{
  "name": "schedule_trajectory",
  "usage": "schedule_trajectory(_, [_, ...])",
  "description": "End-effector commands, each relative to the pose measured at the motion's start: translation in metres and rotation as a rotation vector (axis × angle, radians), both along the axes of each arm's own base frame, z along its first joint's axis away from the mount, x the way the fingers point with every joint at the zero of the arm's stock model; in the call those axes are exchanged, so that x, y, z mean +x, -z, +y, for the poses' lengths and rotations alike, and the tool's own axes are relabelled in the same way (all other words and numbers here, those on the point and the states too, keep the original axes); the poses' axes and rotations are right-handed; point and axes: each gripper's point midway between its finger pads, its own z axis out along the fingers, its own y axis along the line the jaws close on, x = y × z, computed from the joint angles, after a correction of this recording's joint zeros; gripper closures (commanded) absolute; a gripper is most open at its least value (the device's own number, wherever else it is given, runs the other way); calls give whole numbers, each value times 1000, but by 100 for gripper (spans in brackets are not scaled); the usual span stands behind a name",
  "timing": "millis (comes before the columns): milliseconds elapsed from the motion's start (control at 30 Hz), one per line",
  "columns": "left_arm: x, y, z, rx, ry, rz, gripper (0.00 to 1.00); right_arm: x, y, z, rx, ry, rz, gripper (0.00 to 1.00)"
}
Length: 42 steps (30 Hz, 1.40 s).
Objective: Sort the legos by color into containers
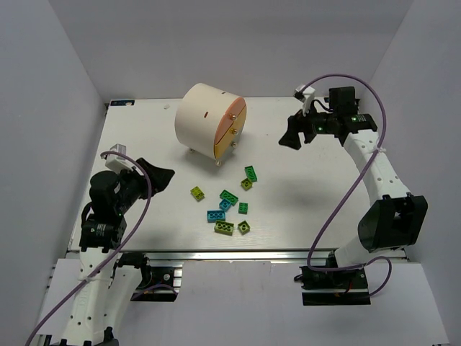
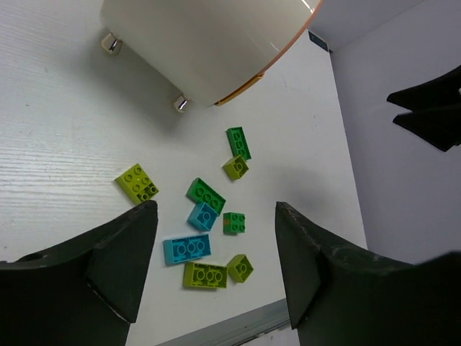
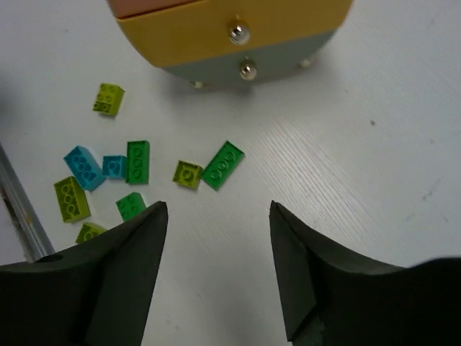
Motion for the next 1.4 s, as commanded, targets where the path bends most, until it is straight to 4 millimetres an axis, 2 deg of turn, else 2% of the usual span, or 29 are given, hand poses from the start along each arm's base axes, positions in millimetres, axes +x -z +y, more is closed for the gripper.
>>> schedule_trajectory(0, [1,1,-7,-21,37,-9,26,-4,-44,38,207,-122,-95,42])
schedule_trajectory(33, [1,4,-8,-28,44,0,45,-2,-45,43,234,-107,-83,63])
schedule_trajectory(67, [1,4,-9,-33,49,0,54,0,-44,48,258,-92,-66,75])
schedule_trajectory(100, [2,3,-10,-37,49,0,63,1,-41,53,272,-87,-55,79])
schedule_trajectory(133, [2,5,-11,-43,52,7,69,6,-44,61,287,-67,-55,75])
schedule_trajectory(167, [2,5,-11,-44,53,9,73,9,-44,64,291,-53,-49,67])
schedule_trajectory(200, [1,6,-14,-47,66,13,73,16,-45,67,296,-42,-43,43])
schedule_trajectory(233, [1,5,-14,-50,64,12,71,20,-43,70,291,-16,-24,38])
schedule_trajectory(300, [0,11,-14,-54,64,26,49,25,-36,76,292,5,28,32])
schedule_trajectory(333, [0,11,-14,-59,63,28,39,30,-38,77,289,24,26,32])
schedule_trajectory(367, [0,12,-14,-61,62,26,26,29,-30,83,283,27,70,32])
schedule_trajectory(433, [1,13,-14,-65,61,33,20,32,-30,86,282,47,83,32])
schedule_trajectory(733, [4,15,-17,-79,72,42,17,35,-18,111,277,5,111,33])
schedule_trajectory(800, [4,17,-17,-76,73,49,17,41,-19,122,280,-29,87,33])
schedule_trajectory(833, [5,18,-17,-75,71,49,17,45,-11,128,278,-41,99,33])
schedule_trajectory(867, [5,19,-17,-75,71,53,17,51,-21,131,287,-51,76,34])
schedule_trajectory(933, [5,19,-16,-75,66,54,17,54,-19,143,286,-77,81,35])
schedule_trajectory(967, [5,20,-16,-76,63,57,17,62,-9,145,281,-78,94,35])
schedule_trajectory(1000, [4,21,-16,-77,59,61,17,66,-15,149,288,-92,76,36])
schedule_trajectory(1033, [4,20,-15,-77,54,59,17,70,-10,152,282,-99,72,37])
schedule_trajectory(1133, [1,21,-14,-78,46,60,17,79,-12,157,282,-113,41,37])
schedule_trajectory(1167, [0,22,-13,-78,43,60,17,82,-5,160,276,-114,50,37])
schedule_trajectory(1367, [-1,24,-14,-87,42,62,16,93,-1,168,277,-130,30,40])
